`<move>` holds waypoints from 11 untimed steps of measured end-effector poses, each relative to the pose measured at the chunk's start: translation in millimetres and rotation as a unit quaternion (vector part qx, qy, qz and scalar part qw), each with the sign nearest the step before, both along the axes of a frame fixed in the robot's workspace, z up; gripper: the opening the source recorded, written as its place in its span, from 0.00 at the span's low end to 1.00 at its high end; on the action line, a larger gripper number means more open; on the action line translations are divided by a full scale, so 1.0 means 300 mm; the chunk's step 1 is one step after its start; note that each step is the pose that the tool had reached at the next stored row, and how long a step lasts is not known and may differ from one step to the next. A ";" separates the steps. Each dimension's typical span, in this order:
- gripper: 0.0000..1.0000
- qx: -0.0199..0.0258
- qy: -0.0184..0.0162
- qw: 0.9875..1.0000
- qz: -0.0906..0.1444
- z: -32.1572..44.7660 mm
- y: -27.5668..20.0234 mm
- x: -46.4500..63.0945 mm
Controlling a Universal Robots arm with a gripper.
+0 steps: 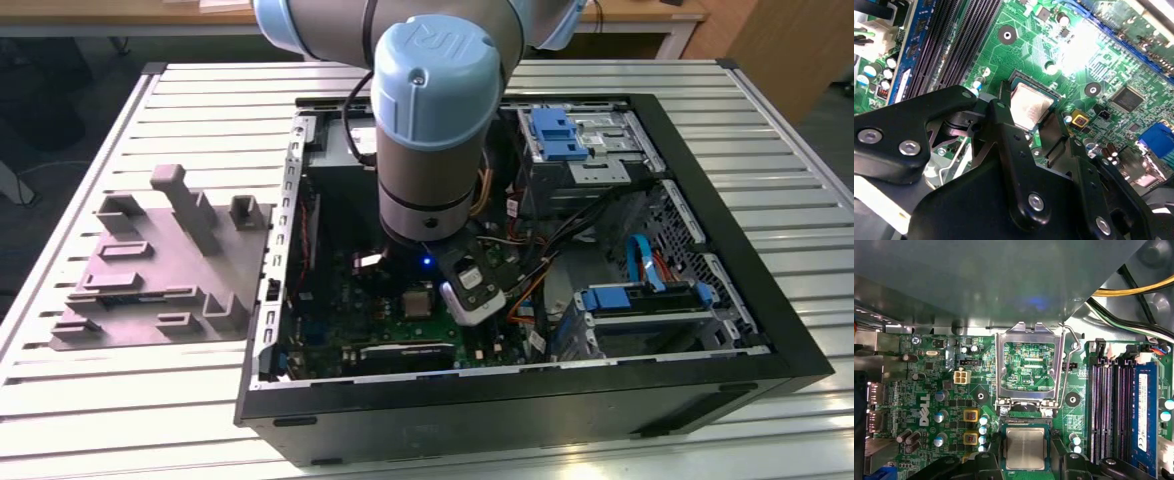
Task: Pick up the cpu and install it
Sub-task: 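Place the cpu into insertion slot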
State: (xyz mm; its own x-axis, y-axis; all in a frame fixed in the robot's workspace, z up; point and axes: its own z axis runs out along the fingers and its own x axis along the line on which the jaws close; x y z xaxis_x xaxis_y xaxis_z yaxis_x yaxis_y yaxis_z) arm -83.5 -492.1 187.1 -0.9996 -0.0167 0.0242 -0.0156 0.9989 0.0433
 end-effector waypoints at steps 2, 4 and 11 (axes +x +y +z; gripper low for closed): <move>0.47 0.000 0.000 1.000 0.000 -0.001 0.000 0.000; 0.47 0.000 0.000 1.000 0.000 -0.002 0.000 0.000; 0.47 0.000 0.000 1.000 0.000 -0.003 0.000 0.000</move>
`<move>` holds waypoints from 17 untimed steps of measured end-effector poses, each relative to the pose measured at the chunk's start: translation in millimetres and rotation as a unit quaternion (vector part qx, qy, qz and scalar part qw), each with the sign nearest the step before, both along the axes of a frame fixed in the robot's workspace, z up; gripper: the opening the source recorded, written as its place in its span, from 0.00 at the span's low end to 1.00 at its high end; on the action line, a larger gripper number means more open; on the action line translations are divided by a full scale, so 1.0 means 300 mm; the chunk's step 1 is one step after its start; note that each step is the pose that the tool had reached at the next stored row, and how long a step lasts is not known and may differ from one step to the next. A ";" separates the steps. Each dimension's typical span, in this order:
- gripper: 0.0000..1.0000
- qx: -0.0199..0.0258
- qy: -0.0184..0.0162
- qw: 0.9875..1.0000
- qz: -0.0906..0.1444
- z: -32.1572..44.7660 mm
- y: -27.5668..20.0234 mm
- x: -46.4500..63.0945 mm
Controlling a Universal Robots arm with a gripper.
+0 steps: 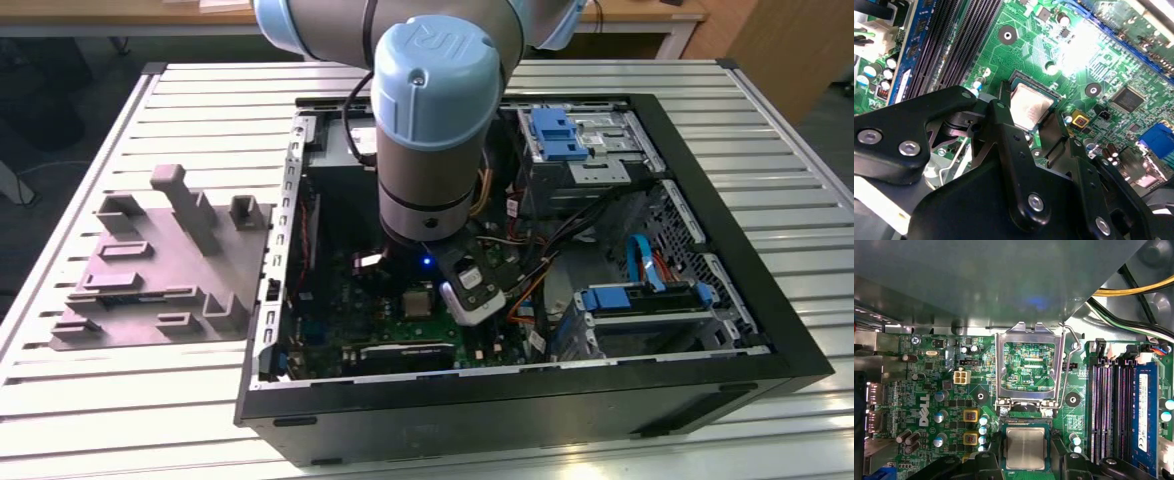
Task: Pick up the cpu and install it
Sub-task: 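Place the cpu into insertion slot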
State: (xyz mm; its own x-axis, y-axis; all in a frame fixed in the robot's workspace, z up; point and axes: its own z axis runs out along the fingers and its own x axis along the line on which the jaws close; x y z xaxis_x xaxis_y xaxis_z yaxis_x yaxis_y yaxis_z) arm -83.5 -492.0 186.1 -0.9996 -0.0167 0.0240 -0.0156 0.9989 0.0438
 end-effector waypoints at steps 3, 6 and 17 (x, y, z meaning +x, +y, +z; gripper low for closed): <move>0.47 0.000 0.000 1.000 -0.003 0.000 0.000 0.000; 0.47 0.000 0.000 1.000 -0.007 0.000 0.000 0.000; 0.48 0.000 0.000 1.000 -0.007 -0.001 0.000 0.000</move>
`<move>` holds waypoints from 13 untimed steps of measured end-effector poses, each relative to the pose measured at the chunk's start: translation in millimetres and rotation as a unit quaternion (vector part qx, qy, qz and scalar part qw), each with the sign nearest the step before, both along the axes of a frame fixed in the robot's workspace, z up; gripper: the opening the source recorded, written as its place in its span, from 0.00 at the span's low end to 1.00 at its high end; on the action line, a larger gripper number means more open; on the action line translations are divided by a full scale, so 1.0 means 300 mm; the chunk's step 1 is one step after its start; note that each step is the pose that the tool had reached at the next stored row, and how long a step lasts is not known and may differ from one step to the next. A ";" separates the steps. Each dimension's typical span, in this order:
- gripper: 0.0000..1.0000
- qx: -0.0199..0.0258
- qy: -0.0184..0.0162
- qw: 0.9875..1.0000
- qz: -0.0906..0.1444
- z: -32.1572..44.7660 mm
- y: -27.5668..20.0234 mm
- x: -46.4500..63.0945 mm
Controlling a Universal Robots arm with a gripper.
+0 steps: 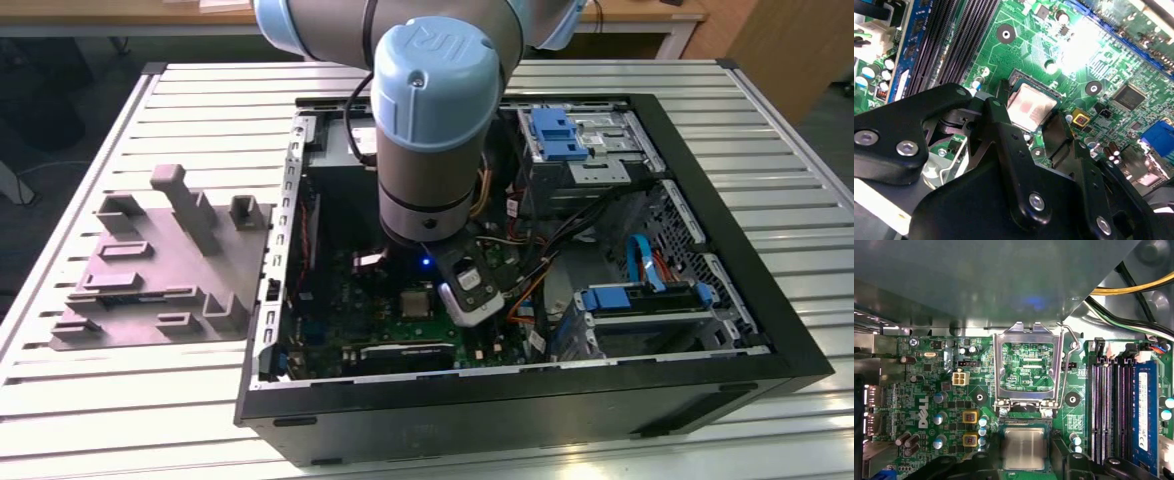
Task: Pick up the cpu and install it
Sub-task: 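Place the cpu into insertion slot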
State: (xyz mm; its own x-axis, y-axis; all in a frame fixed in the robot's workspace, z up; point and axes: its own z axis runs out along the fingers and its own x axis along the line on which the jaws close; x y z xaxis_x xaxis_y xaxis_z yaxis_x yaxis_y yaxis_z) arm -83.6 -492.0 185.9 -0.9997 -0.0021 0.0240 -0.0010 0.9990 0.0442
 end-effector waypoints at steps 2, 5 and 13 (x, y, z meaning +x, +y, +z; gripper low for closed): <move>0.54 0.000 0.000 1.000 0.000 0.000 0.000 0.000; 0.54 0.000 0.000 1.000 0.000 0.000 0.000 0.000; 0.53 0.001 0.000 1.000 0.000 0.000 0.000 0.002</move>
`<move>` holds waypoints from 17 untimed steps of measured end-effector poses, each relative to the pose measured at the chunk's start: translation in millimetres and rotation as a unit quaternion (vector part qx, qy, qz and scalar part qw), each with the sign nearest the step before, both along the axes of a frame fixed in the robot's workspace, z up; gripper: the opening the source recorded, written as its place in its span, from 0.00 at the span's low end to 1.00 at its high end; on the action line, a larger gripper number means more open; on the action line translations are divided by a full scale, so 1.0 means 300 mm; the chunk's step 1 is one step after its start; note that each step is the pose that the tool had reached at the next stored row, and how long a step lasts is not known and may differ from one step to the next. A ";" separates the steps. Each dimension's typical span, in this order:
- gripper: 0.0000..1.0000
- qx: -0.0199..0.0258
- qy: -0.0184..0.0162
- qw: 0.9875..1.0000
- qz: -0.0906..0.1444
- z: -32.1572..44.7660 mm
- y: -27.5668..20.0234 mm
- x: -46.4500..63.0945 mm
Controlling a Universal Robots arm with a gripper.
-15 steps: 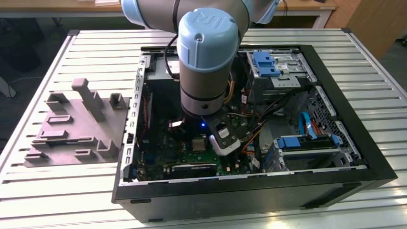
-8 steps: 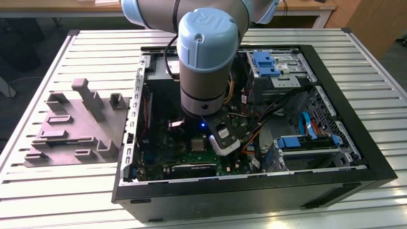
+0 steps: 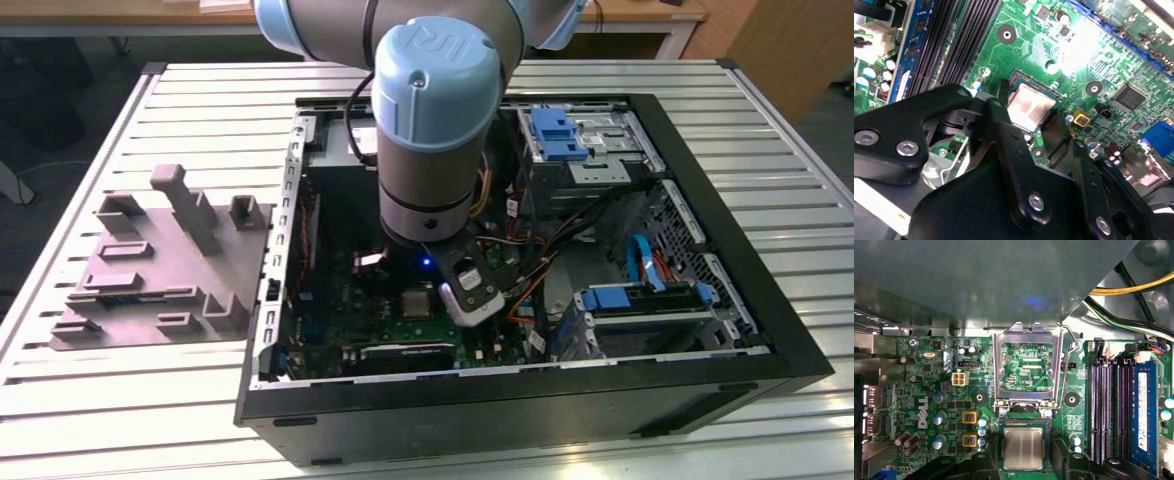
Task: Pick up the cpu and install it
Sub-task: 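Place the cpu into insertion slot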
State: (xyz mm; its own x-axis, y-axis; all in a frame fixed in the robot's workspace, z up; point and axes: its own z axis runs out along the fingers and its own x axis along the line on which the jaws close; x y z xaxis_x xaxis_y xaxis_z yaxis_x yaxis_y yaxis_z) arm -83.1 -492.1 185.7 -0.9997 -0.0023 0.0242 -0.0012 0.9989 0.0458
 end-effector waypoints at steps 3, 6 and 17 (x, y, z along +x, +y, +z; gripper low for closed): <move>0.49 0.001 0.000 1.000 0.000 -0.001 0.000 0.000; 0.49 0.001 0.000 1.000 0.000 -0.001 0.000 0.000; 0.49 0.001 0.000 1.000 0.000 0.010 0.000 0.000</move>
